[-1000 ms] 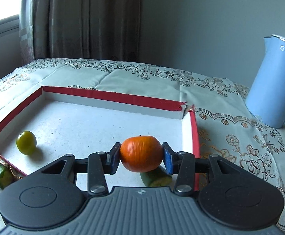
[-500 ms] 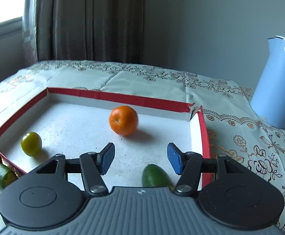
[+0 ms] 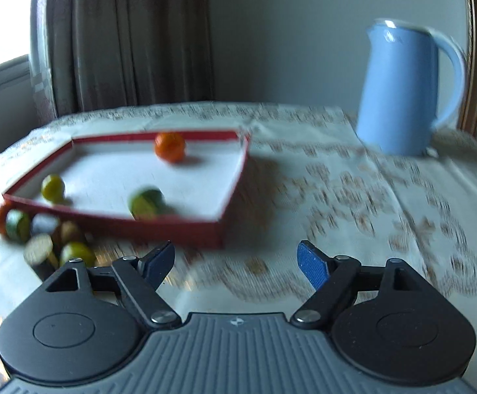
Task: Organize fruits
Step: 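Move the left tool to the large orange and grasp it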
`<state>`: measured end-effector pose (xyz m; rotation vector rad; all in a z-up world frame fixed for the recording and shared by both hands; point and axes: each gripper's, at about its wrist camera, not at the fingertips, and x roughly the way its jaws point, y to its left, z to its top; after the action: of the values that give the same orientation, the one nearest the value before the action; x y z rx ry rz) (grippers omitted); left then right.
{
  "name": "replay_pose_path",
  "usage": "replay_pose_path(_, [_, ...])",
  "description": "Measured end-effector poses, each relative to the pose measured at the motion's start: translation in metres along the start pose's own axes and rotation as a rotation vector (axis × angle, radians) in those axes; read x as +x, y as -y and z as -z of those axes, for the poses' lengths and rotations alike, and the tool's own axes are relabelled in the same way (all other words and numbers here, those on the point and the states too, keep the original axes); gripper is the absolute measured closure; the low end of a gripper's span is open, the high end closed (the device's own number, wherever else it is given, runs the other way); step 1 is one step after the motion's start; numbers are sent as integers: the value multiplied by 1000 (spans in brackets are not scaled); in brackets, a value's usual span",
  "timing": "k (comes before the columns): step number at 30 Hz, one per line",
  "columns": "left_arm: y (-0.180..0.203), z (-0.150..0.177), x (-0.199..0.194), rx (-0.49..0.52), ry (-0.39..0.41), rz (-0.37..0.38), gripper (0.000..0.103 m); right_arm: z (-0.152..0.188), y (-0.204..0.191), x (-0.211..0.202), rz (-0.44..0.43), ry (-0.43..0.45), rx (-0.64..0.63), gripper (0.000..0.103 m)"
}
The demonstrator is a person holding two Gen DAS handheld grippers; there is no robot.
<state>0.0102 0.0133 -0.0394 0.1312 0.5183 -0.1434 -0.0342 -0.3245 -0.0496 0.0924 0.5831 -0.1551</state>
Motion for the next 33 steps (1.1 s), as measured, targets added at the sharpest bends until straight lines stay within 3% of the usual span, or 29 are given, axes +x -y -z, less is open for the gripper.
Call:
replay_pose_path(7, [17, -27, 13, 77, 80, -73, 0, 7, 5, 8, -21, -59, 30, 21])
replay_pose_path(11, [22, -32, 20, 109, 104, -31, 0, 8, 9, 9, -35, -63, 45, 19])
replay_pose_path(15, [25, -35, 34, 112, 55, 17, 14, 8, 10, 10, -40, -62, 48, 19])
replay_pose_path(30, [31, -41, 61, 115, -24, 76, 7, 7, 12, 10, -60, -60, 70, 16])
replay_pose_path(33, [29, -41, 61, 100, -25, 110, 18, 7, 13, 10, -64, -59, 74, 15])
